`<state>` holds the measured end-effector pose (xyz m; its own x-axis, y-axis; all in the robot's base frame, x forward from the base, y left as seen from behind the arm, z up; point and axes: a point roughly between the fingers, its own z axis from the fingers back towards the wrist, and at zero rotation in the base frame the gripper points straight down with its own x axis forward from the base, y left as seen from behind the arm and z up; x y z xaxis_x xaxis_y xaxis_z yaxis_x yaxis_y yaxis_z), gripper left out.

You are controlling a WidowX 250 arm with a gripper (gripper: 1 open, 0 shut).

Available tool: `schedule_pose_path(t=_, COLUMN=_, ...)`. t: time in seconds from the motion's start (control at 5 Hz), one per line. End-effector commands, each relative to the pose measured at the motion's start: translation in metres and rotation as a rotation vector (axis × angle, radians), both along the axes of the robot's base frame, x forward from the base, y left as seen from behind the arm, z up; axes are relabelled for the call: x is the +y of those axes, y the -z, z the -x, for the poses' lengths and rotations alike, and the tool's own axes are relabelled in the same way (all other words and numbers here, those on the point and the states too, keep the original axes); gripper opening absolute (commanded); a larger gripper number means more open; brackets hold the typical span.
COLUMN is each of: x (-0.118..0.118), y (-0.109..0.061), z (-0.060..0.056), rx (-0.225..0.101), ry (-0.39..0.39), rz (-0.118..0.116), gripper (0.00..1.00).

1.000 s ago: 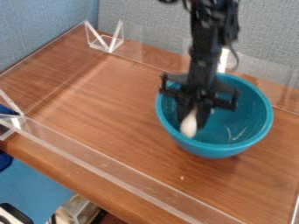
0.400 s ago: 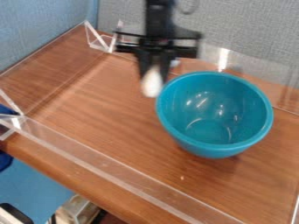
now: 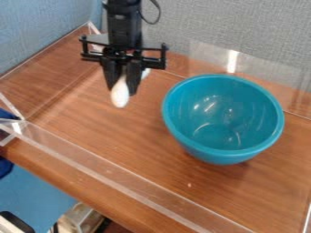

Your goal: Remove the mushroom from inside the blue bowl and put it on the table

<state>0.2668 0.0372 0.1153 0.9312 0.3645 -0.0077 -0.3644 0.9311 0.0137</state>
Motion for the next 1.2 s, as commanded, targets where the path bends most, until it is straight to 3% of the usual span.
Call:
schedule_pose_path(t=0.0, x=-0.005, y=-0.001, z=-0.006, rx=-0.023, ry=-0.051, rz=-0.022, gripper=0.00)
schedule_pose_path(t=0.2, x=-0.010, y=0.010, z=-0.009, rx=-0.005, ry=-0.097, rz=-0.036, gripper=0.00)
schedule_pose_path(t=0.4, x=0.010, y=0.032, z=-0.008, rx=0.009, ry=-0.118, rz=-0.056, gripper=0.00)
schedule_pose_path(t=0.8, x=0.029, y=0.074, z=0.001, rx=0.045, ry=-0.171, rz=-0.082, gripper=0.00)
schedule_pose_path(t=1.0, x=0.031, y=0.085, z=0.010, rx=0.054, ry=-0.179, rz=-0.089, gripper=0.00)
